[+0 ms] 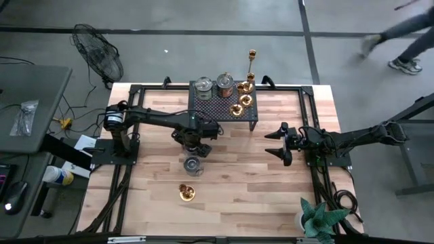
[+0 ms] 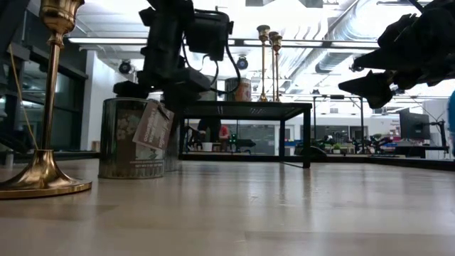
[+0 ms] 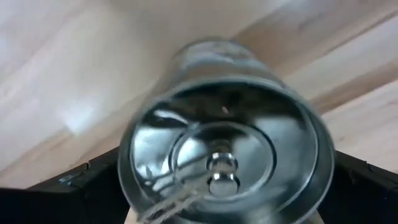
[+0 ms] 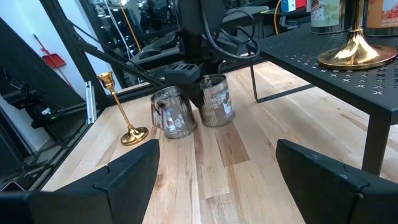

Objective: Pick & Place candle stick holders
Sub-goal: Align the brown scented candle with the orange scented candle on the shelf

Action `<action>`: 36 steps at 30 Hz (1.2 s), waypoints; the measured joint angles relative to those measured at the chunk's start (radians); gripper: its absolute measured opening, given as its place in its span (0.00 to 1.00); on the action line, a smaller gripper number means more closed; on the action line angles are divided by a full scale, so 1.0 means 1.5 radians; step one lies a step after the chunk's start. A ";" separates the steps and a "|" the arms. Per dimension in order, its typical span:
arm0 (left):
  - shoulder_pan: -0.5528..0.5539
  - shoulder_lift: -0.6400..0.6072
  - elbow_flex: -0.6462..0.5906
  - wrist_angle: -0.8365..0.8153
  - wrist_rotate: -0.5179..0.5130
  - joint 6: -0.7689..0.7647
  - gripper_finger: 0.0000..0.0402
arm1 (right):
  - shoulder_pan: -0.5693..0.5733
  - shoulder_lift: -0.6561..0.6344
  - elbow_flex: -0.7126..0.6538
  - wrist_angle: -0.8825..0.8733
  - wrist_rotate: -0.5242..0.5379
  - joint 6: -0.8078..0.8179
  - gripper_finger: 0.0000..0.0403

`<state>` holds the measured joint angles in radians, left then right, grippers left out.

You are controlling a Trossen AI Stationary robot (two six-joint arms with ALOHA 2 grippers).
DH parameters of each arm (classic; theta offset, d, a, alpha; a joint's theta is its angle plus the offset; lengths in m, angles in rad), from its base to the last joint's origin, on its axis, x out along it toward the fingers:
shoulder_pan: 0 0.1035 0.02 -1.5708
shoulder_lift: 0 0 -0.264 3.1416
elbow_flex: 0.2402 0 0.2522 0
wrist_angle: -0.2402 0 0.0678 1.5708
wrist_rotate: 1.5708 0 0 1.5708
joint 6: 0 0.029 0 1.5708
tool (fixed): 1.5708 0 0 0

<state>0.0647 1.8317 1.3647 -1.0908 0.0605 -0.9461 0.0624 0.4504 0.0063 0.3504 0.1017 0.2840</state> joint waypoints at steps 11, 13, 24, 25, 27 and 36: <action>0.000 0.000 0.000 0.021 -0.025 0.017 0.98 | 0.000 0.000 0.000 0.000 0.000 0.000 0.78; 0.000 0.000 0.000 0.026 -0.027 0.017 0.98 | 0.000 0.000 0.000 0.000 0.000 0.000 0.78; 0.001 0.000 0.000 0.033 -0.026 0.015 0.96 | 0.000 0.000 0.000 0.000 0.000 0.000 0.78; 0.001 0.000 0.000 0.032 -0.026 0.015 0.94 | 0.000 0.000 0.000 0.000 0.000 0.000 0.78; 0.001 0.000 0.000 0.032 -0.025 0.014 0.91 | 0.000 0.000 0.000 0.000 0.000 0.000 0.78; 0.001 0.000 0.001 0.028 -0.020 0.014 0.87 | 0.000 0.000 0.000 0.000 0.000 0.000 0.78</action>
<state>0.0654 1.8313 1.3655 -1.0489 0.0310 -0.9245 0.0628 0.4507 0.0063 0.3504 0.1017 0.2836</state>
